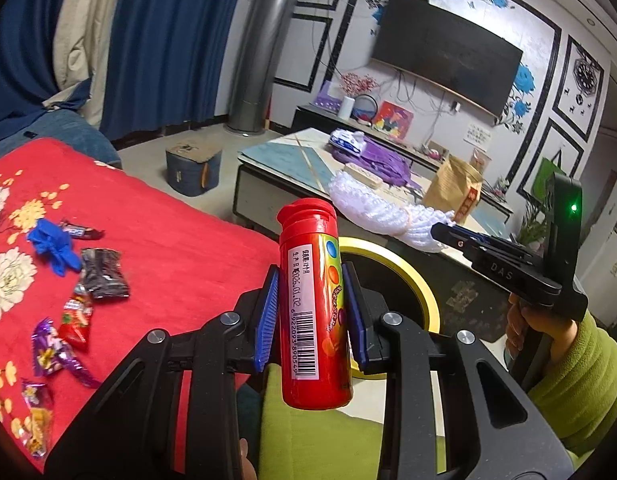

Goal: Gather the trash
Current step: 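Carry the red tube and foam net over the yellow-rimmed bin with both tools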

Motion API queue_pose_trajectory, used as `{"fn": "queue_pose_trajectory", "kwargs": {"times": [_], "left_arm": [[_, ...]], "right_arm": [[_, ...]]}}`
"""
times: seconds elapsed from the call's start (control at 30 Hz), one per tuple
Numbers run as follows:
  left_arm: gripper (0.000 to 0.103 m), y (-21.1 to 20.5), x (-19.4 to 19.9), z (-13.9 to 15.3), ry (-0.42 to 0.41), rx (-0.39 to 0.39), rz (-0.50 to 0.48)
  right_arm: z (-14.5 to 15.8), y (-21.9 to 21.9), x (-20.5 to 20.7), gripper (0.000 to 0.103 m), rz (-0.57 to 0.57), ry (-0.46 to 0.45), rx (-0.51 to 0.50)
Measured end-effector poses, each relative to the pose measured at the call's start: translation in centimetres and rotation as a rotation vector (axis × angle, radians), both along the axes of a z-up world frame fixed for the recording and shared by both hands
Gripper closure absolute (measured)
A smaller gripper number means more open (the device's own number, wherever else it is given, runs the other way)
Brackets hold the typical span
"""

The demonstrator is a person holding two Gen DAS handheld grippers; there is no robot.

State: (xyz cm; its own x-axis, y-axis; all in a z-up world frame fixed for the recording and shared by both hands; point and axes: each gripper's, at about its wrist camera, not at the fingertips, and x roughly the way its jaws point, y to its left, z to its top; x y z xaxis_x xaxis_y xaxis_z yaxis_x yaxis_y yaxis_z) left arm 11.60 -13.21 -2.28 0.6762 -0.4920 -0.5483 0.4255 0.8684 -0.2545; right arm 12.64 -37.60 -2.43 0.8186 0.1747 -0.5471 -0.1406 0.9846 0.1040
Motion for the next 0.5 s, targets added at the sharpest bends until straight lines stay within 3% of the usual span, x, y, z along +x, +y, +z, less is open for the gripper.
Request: {"fn": "queue_pose_trajectory", "kwargs": {"times": [0.5], "left_arm": [[0.079, -5.2, 1.3, -2.2, 0.033, 0.061, -0.135]], "right_arm": [[-2.3, -3.2, 0.1, 0.083, -0.095, 0.037, -0.001]]}}
